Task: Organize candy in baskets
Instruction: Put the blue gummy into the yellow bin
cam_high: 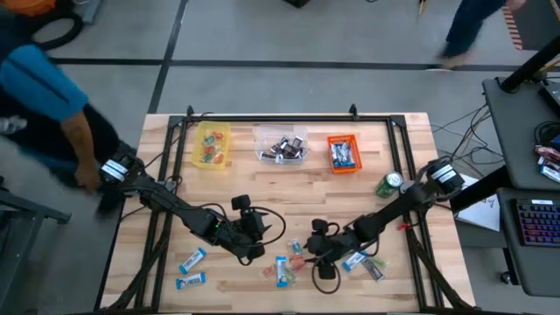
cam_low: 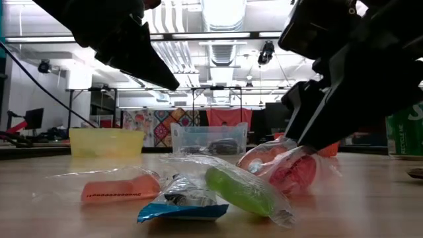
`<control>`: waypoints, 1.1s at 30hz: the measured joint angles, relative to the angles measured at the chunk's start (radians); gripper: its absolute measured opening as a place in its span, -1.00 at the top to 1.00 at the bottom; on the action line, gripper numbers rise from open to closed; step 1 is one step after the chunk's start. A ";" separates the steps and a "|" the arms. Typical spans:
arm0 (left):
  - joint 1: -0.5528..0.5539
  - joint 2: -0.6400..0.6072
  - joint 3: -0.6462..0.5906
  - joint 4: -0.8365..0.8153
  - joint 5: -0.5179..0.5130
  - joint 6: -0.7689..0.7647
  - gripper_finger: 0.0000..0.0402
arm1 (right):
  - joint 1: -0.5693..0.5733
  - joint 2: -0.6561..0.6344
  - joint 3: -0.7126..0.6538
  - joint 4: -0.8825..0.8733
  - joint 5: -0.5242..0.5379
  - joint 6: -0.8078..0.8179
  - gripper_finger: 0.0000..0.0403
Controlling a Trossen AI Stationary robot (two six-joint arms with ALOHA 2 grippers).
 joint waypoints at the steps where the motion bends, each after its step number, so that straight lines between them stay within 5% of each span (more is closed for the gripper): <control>1: 0.000 0.000 0.000 0.002 0.000 0.000 0.22 | 0.000 0.003 0.000 0.006 0.001 0.005 0.00; 8: 0.000 0.000 0.000 0.013 -0.008 -0.004 0.22 | -0.012 0.012 0.000 0.050 0.002 0.014 0.17; 17: 0.000 0.001 0.000 0.013 -0.011 -0.022 0.22 | -0.016 0.010 0.000 0.047 0.002 -0.007 0.90; 25: -0.002 0.001 0.000 0.016 -0.007 -0.012 0.22 | -0.045 -0.028 0.000 0.029 0.003 -0.047 0.96; 33: -0.010 0.004 0.000 0.046 0.110 0.039 0.22 | -0.081 -0.131 0.000 -0.021 0.076 -0.148 0.96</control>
